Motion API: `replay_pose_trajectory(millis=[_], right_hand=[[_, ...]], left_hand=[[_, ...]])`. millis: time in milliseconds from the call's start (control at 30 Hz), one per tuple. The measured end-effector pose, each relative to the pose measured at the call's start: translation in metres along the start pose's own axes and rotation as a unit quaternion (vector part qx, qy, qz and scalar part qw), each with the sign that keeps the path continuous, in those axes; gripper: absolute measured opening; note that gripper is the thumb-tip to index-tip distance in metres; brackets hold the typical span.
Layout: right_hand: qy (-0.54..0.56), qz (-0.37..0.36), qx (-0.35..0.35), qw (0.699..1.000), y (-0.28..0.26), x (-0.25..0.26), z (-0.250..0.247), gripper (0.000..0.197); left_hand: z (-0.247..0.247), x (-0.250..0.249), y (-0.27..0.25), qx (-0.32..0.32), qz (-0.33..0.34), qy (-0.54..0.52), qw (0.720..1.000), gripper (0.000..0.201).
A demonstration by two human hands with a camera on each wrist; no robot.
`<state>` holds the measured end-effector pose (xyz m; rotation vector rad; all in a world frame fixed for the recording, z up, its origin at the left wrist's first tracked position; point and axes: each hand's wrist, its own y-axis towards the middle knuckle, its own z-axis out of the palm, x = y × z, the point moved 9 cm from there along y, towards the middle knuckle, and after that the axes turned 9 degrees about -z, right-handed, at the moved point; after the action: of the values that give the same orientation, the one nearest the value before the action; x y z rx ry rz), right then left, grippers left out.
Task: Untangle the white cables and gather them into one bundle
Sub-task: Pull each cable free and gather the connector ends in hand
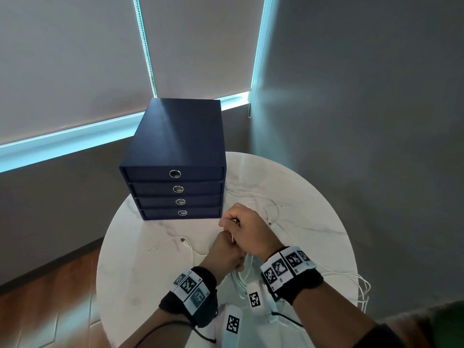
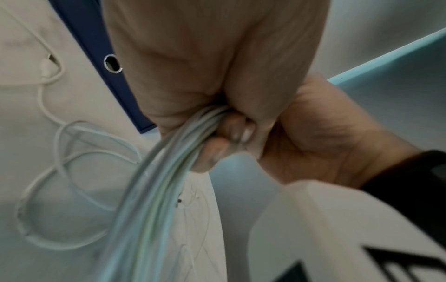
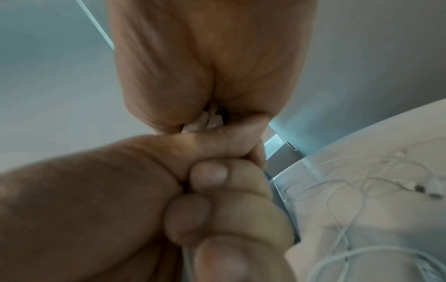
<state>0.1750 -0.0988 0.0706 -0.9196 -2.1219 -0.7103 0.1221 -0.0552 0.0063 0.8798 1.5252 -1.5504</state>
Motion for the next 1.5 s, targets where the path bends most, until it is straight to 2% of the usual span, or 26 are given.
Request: replay_pose_trajectory(millis=[33, 100, 167, 200, 267, 300, 333, 400, 500, 600, 700, 800, 900, 1033, 1133, 1233, 1333, 1433, 1500], right_hand=[[0.024, 0.009, -0.011, 1.0, -0.003, -0.005, 0.002, 0.018], [0.1, 0.059, -0.029, 0.993, -0.015, -0.019, 0.009, 0.044], [0.191, 0.129, -0.008, 0.973, -0.031, -0.033, 0.027, 0.058], [0.218, 0.147, 0.015, 0.965, -0.039, -0.038, 0.036, 0.058], [0.239, 0.155, 0.075, 0.956, -0.052, -0.044, 0.052, 0.036], [0.234, 0.152, 0.102, 0.955, -0.057, -0.045, 0.056, 0.024], [0.219, 0.151, 0.121, 0.956, -0.061, -0.048, 0.059, 0.021], [0.183, 0.158, 0.144, 0.96, -0.064, -0.053, 0.061, 0.027], [0.122, 0.152, 0.13, 0.972, -0.06, -0.059, 0.056, 0.037], [0.066, 0.132, 0.129, 0.981, -0.057, -0.056, 0.056, 0.032], [-0.03, 0.085, 0.148, 0.985, -0.055, -0.052, 0.063, 0.023], [-0.081, 0.048, 0.147, 0.985, -0.051, -0.047, 0.067, 0.036], [-0.117, 0.063, 0.176, 0.975, -0.059, -0.056, 0.068, 0.043], [-0.22, 0.078, 0.22, 0.947, -0.075, -0.089, 0.071, 0.054], [-0.242, 0.128, 0.256, 0.927, -0.091, -0.118, 0.073, 0.055], [-0.194, 0.164, 0.308, 0.917, -0.1, -0.126, 0.081, 0.063], [-0.169, 0.153, 0.353, 0.907, -0.087, -0.107, 0.091, 0.061], [-0.154, 0.126, 0.319, 0.927, -0.057, -0.079, 0.1, 0.066], [-0.141, 0.098, 0.26, 0.95, -0.031, -0.066, 0.107, 0.05]], left_hand=[[-0.002, 0.004, 0.002, -0.013, -0.013, -0.013, 1.0, 0.009], [-0.013, 0.011, 0.008, -0.047, -0.025, -0.064, 0.997, 0.017], [-0.027, 0.011, 0.011, -0.071, -0.022, -0.16, 0.984, 0.019], [-0.033, 0.011, 0.012, -0.081, -0.023, -0.212, 0.974, 0.017], [-0.04, 0.012, 0.013, -0.099, -0.032, -0.269, 0.957, 0.023], [-0.042, 0.015, 0.015, -0.105, -0.039, -0.278, 0.954, 0.029], [-0.044, 0.019, 0.017, -0.111, -0.048, -0.276, 0.953, 0.034], [-0.045, 0.027, 0.019, -0.119, -0.064, -0.25, 0.959, 0.039], [-0.047, 0.029, 0.014, -0.134, -0.03, -0.194, 0.971, 0.024], [-0.038, 0.035, 0.007, -0.11, -0.03, -0.206, 0.972, 0.019], [-0.043, 0.041, 0.011, -0.101, -0.059, -0.295, 0.948, 0.026], [-0.056, 0.044, 0.017, -0.109, -0.077, -0.41, 0.902, 0.027], [-0.078, 0.051, 0.021, -0.126, -0.079, -0.469, 0.871, 0.029], [-0.115, 0.058, 0.021, -0.157, -0.06, -0.459, 0.873, 0.031], [-0.133, 0.071, 0.018, -0.175, -0.05, -0.437, 0.881, 0.031], [-0.144, 0.093, 0.014, -0.206, -0.055, -0.404, 0.89, 0.033], [-0.154, 0.119, 0.012, -0.233, -0.062, -0.385, 0.891, 0.035], [-0.16, 0.134, 0.013, -0.253, -0.06, -0.363, 0.895, 0.037], [-0.16, 0.141, 0.016, -0.263, -0.066, -0.35, 0.897, 0.037]])
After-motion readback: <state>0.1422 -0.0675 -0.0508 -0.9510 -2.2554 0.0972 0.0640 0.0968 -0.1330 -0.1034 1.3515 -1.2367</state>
